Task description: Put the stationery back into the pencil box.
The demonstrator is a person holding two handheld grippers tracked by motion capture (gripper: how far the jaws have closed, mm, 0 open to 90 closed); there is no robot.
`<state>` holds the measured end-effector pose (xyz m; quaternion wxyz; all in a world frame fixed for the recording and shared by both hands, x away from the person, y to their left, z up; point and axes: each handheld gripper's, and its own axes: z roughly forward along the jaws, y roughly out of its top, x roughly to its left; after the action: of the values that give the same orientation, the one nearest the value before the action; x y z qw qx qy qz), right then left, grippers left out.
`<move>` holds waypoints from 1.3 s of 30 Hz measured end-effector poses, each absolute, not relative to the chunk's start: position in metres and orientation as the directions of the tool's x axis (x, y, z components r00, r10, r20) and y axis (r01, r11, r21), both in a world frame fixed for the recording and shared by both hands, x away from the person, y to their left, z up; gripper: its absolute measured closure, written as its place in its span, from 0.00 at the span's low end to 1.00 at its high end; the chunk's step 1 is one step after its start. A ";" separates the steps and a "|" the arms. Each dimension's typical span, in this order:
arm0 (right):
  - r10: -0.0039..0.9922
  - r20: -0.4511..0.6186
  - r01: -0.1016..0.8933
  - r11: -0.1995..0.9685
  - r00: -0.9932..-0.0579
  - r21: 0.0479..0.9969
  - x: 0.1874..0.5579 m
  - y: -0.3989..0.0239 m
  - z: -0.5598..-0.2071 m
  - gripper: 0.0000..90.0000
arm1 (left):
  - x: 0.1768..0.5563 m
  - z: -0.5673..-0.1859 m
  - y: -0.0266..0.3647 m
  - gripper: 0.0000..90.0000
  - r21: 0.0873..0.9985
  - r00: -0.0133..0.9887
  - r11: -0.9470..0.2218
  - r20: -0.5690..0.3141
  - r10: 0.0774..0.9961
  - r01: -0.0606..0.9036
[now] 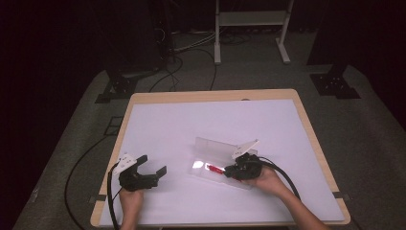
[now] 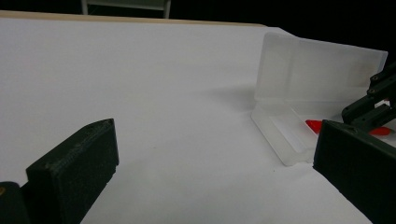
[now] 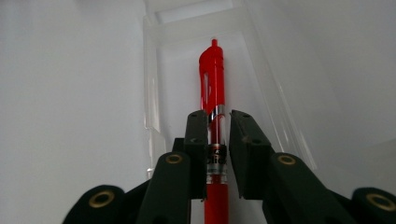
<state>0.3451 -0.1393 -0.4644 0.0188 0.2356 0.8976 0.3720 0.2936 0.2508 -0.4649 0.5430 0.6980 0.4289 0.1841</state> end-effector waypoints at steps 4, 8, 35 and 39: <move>0.437 0.140 0.402 0.593 -0.888 0.698 0.342 -0.144 -0.457 0.78 | 0.293 -0.465 0.250 0.00 0.916 0.566 -0.044 -0.207 0.798 0.398; 0.438 0.141 0.399 0.578 -0.888 0.712 0.339 -0.150 -0.449 0.73 | 0.293 -0.465 0.250 0.00 0.915 0.564 -0.042 -0.211 0.799 0.401; 0.486 0.147 0.421 0.521 -0.862 0.743 0.317 -0.194 -0.428 0.55 | 0.293 -0.465 0.250 0.00 0.916 0.566 -0.050 -0.202 0.799 0.398; 0.490 0.139 0.416 0.520 -0.861 0.746 0.314 -0.199 -0.426 0.54 | 0.293 -0.465 0.250 0.00 0.916 0.567 -0.051 -0.201 0.799 0.397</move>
<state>0.3145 -0.1992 -0.4258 0.0445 0.2602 0.8706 0.4153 0.2926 0.2500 -0.4649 0.5406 0.7008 0.4268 0.1859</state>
